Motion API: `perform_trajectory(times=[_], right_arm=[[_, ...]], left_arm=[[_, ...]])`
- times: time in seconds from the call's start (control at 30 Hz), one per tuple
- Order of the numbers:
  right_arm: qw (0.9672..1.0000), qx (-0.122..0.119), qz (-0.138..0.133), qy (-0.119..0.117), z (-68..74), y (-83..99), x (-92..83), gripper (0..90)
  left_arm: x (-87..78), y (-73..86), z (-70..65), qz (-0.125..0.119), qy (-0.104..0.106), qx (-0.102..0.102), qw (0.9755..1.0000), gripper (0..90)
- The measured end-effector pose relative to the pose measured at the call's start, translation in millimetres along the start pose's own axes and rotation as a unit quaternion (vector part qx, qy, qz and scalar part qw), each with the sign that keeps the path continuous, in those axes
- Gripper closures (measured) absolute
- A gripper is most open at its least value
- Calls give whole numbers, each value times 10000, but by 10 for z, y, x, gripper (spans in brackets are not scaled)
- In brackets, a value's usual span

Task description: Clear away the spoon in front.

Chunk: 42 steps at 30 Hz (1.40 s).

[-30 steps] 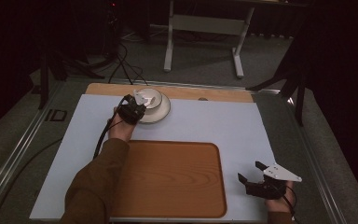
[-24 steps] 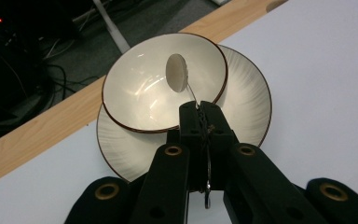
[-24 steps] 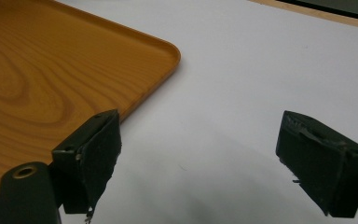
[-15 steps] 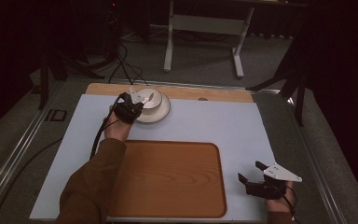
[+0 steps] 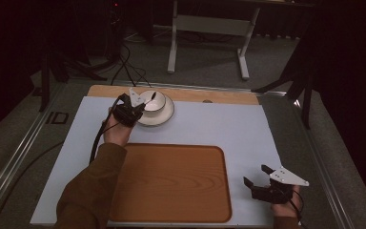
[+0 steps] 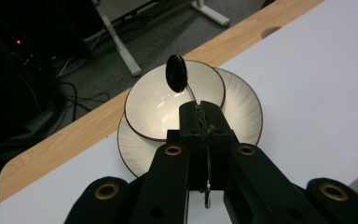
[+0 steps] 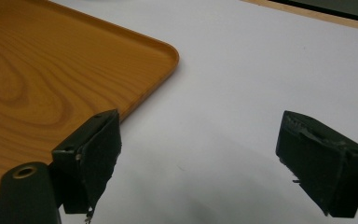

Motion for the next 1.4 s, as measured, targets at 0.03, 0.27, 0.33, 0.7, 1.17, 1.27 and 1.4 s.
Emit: perform_trajectory(times=[0.03, 0.27, 0.33, 0.7, 1.17, 1.27, 1.4], right_arm=[[10000, -6, 1, 1, -1, 0, 0, 138], [10000, 2, 0, 3, 1, 0, -1, 138], [10000, 4, 0, 2, 1, 0, -2, 138], [10000, -1, -11, 12, 1, -2, -5, 138], [10000, -13, -22, 20, 2, -4, -6, 138], [10000, -15, -24, 18, 3, -4, -5, 138], [10000, -15, -26, 17, 5, -5, -4, 138]], left_arm=[[-19, -9, -3, -19, -12, 7, 10000, 890], [-142, -52, -15, -155, -58, 47, 9999, 890], [-180, -59, -19, -194, -74, 61, 9998, 890], [-352, -40, -38, -303, -172, 151, 9993, 891], [-543, 67, -79, -419, -249, 82, 9988, 890], [-586, 85, -89, -449, -284, 80, 9986, 890], [-642, 105, -107, -470, -322, 82, 9983, 891]])
Point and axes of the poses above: each handheld gripper's, and its own axes: x roughly forward along the jaws, y roughly out of its underside, z roughly to its left, the point moved 4 cm from there along x, roughly forward along the jaws, and after that the axes turned 9 degrees about x, right-handed, at the moved point
